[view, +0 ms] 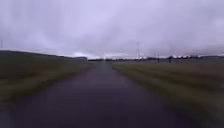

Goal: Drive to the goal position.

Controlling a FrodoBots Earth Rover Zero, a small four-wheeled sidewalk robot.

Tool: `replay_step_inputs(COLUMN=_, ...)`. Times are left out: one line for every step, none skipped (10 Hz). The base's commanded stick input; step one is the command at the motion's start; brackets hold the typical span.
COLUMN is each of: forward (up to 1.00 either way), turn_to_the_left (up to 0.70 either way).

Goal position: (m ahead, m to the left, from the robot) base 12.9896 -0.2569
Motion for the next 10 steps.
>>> replay_step_inputs(forward=1.00, turn_to_the_left=0.00)
replay_step_inputs(forward=1.00, turn_to_the_left=0.00)
replay_step_inputs(forward=1.00, turn_to_the_left=0.00)
replay_step_inputs(forward=1.00, turn_to_the_left=0.00)
replay_step_inputs(forward=1.00, turn_to_the_left=0.00)
replay_step_inputs(forward=1.00, turn_to_the_left=0.00)
replay_step_inputs(forward=1.00, turn_to_the_left=0.00)
replay_step_inputs(forward=1.00, turn_to_the_left=0.00)
replay_step_inputs(forward=1.00, turn_to_the_left=0.00)
replay_step_inputs(forward=1.00, turn_to_the_left=0.00)
